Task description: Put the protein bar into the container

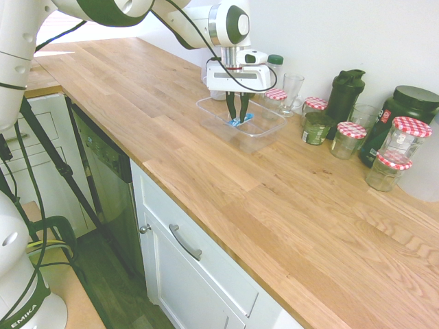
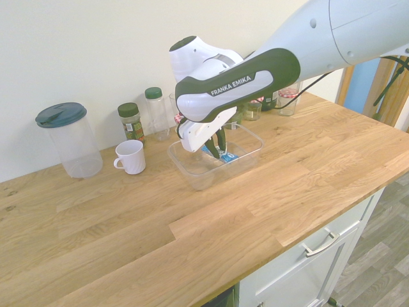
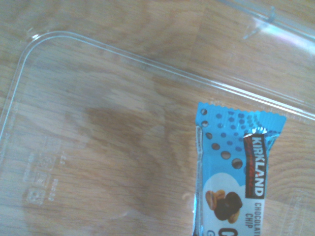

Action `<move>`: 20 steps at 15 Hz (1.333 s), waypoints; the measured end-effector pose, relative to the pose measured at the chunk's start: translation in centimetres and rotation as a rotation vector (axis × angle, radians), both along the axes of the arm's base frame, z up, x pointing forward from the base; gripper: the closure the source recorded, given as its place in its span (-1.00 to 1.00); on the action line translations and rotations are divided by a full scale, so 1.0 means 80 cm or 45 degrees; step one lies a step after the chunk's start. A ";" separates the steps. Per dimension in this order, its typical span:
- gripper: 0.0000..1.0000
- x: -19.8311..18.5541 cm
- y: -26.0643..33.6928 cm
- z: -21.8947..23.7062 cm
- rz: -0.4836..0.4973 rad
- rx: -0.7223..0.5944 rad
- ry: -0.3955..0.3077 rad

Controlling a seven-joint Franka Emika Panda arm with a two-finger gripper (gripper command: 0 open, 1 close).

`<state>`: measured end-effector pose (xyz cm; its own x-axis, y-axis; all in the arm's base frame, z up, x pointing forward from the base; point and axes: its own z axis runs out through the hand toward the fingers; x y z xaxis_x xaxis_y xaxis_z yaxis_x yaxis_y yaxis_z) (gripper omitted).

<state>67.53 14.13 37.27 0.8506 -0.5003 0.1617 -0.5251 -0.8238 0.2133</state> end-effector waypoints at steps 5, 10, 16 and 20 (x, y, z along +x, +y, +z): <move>-1.00 0.005 -0.002 -0.004 -0.009 -0.006 -0.001; -1.00 0.006 -0.006 -0.003 -0.017 -0.005 -0.003; -1.00 0.007 -0.007 0.008 -0.021 -0.002 -0.023; -1.00 -0.014 -0.010 0.091 -0.024 0.034 -0.131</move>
<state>66.43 13.32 44.53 0.8205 -0.5214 0.2344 -0.5587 -0.8183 0.1353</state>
